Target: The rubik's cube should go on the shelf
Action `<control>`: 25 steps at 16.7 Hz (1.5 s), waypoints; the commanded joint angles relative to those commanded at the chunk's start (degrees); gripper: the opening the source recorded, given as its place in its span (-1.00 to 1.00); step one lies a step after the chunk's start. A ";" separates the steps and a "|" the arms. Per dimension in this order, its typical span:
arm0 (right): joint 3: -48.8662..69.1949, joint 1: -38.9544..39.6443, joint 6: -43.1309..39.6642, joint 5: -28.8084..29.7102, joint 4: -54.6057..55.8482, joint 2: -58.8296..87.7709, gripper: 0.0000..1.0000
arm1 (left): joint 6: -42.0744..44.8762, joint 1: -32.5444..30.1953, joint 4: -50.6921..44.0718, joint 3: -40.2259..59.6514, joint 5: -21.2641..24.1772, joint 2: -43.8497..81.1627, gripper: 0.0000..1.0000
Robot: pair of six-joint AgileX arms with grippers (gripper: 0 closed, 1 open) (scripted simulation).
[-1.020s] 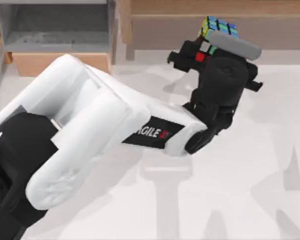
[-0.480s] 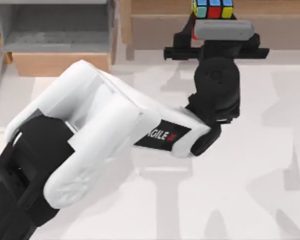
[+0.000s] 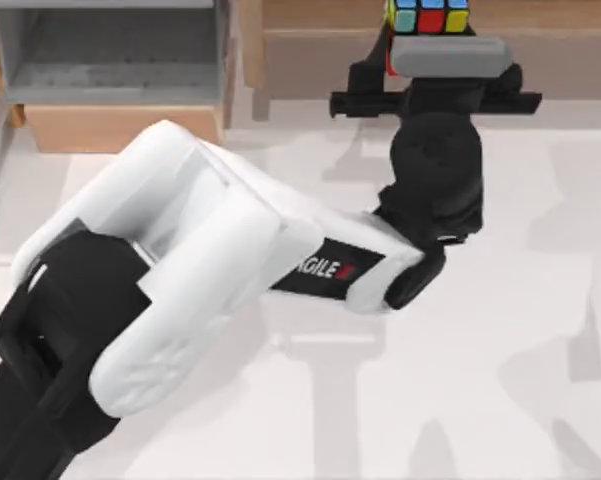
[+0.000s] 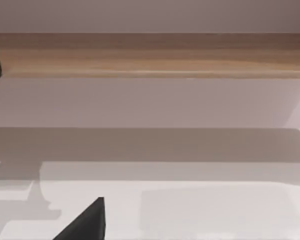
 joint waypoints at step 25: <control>0.00 0.00 0.00 0.00 0.00 0.00 1.00 | -3.50 7.73 -18.73 29.16 7.04 12.93 0.06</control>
